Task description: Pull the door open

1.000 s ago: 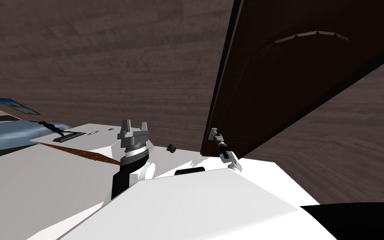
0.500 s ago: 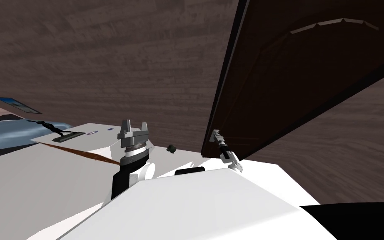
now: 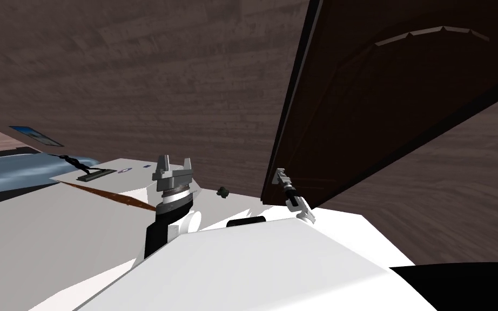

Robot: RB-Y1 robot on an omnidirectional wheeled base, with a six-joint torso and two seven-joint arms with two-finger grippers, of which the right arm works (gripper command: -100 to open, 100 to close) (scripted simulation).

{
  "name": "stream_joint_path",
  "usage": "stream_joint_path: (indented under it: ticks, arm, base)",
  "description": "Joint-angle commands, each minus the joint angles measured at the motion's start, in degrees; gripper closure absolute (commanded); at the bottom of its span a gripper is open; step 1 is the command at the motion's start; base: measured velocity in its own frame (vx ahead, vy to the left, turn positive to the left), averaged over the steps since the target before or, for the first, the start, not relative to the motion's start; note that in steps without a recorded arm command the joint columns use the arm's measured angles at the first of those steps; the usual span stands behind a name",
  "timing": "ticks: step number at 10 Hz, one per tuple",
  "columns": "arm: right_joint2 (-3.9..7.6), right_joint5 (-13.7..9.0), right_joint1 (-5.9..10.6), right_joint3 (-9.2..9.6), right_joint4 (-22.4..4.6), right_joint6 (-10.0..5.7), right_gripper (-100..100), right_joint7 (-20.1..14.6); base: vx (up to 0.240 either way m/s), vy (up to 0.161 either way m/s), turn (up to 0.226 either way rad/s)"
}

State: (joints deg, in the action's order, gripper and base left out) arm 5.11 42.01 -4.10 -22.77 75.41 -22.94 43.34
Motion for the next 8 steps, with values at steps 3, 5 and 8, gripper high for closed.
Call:
stream_joint_path:
  ticks: [3,5,8]
  arm:
    - [0.86,-4.04,-0.13,0.70,-0.37,-0.40,100,-4.39]
    - [1.61,-7.21,-0.26,1.17,-0.74,-0.68,100,-7.60]
    - [2.91,-12.40,-0.48,1.98,-1.38,-1.16,100,-12.46]
  base:
    - [-0.052,-0.024,0.086]
    - [-0.060,-0.032,0.109]
    - [-0.074,-0.030,0.137]
